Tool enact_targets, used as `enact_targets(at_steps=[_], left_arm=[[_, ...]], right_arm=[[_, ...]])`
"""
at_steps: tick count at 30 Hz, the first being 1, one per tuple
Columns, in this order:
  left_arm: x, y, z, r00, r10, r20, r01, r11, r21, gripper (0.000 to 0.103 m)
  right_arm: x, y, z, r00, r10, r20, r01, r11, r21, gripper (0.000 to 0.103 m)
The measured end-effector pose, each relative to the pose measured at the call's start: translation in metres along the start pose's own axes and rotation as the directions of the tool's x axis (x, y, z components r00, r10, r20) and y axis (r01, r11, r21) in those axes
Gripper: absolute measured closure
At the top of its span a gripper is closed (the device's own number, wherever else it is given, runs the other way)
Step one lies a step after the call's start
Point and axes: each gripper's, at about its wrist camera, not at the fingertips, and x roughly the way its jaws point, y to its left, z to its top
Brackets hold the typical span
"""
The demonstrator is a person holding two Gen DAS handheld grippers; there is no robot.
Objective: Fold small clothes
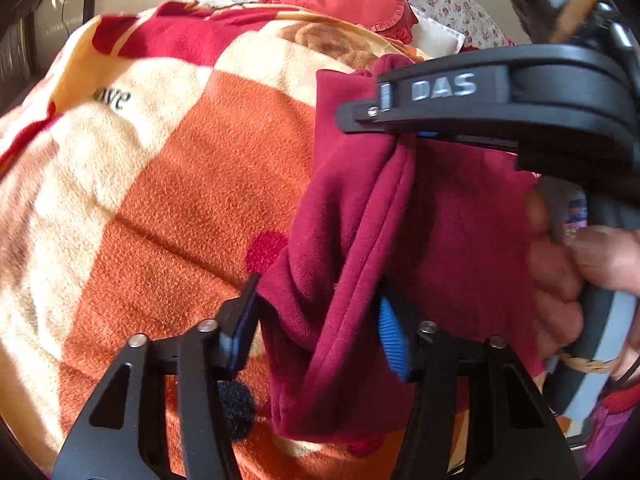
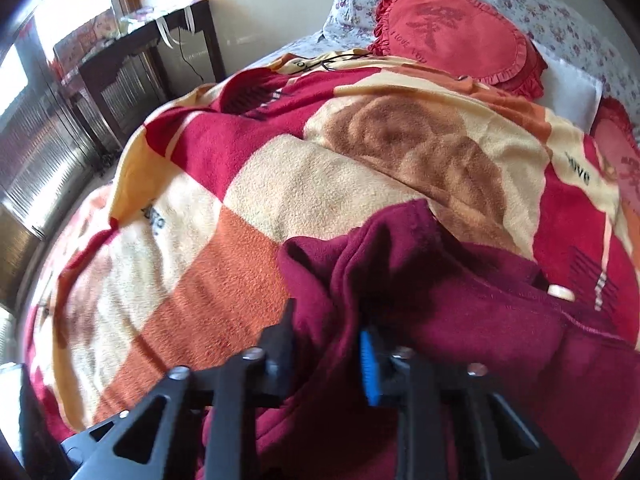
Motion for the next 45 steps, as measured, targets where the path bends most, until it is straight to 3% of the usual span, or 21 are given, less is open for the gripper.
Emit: enact_targets(at_steps=[3,6,14,20,29,34,36,38,39,42,45], left_arm=[[-0.007,-0.017,-0.001,0.999,0.035,0.015,-0.035,0.999,0.036,0.065],[-0.017,-0.031,-0.002,0.998,0.052,0.036,-0.054,0.996,0.064,0.068],[-0.057,-0.085,-0.006,0.996,0.009,0.092,-0.024,0.985,0.172,0.071],[-0.074,-0.14,-0.003,0.992,-0.097,0.076,0.073,0.96,0.271,0.072],[-0.053,-0.241,-0.014,0.977,-0.21,-0.033,0.204,0.885,0.418,0.072],[-0.014,-0.281,-0.028,0.971,-0.219,-0.1,0.24,0.858,0.454,0.071],[-0.003,-0.288,-0.033,0.968,-0.21,-0.141,0.251,0.859,0.445,0.071],[0.001,-0.289,-0.036,0.957,-0.213,-0.196,0.279,0.861,0.426,0.071],[0.001,-0.288,-0.035,0.95,-0.218,-0.222,0.295,0.859,0.418,0.071],[-0.022,-0.283,-0.034,0.939,-0.232,-0.252,0.324,0.839,0.438,0.071],[-0.053,-0.262,-0.033,0.953,-0.23,-0.197,0.298,0.823,0.483,0.052]], right_arm=[[-0.017,-0.011,-0.006,0.998,0.06,0.036,-0.061,0.998,0.031,0.085],[-0.036,-0.017,-0.013,0.993,0.097,0.072,-0.101,0.994,0.048,0.086],[-0.093,-0.042,-0.022,0.978,0.13,0.165,-0.143,0.987,0.071,0.087],[-0.143,-0.079,-0.037,0.965,0.096,0.243,-0.121,0.989,0.089,0.087],[-0.187,-0.174,-0.081,0.964,-0.015,0.264,-0.036,0.982,0.187,0.088],[-0.186,-0.223,-0.107,0.967,-0.09,0.239,0.029,0.969,0.247,0.088],[-0.169,-0.239,-0.119,0.969,-0.168,0.183,0.121,0.962,0.245,0.088],[-0.15,-0.252,-0.129,0.976,-0.165,0.142,0.123,0.955,0.27,0.088],[-0.146,-0.258,-0.134,0.977,-0.164,0.137,0.12,0.951,0.285,0.086],[-0.152,-0.277,-0.148,0.969,-0.195,0.151,0.128,0.92,0.371,0.056],[-0.178,-0.284,-0.158,0.968,-0.155,0.196,0.06,0.905,0.421,0.056]])
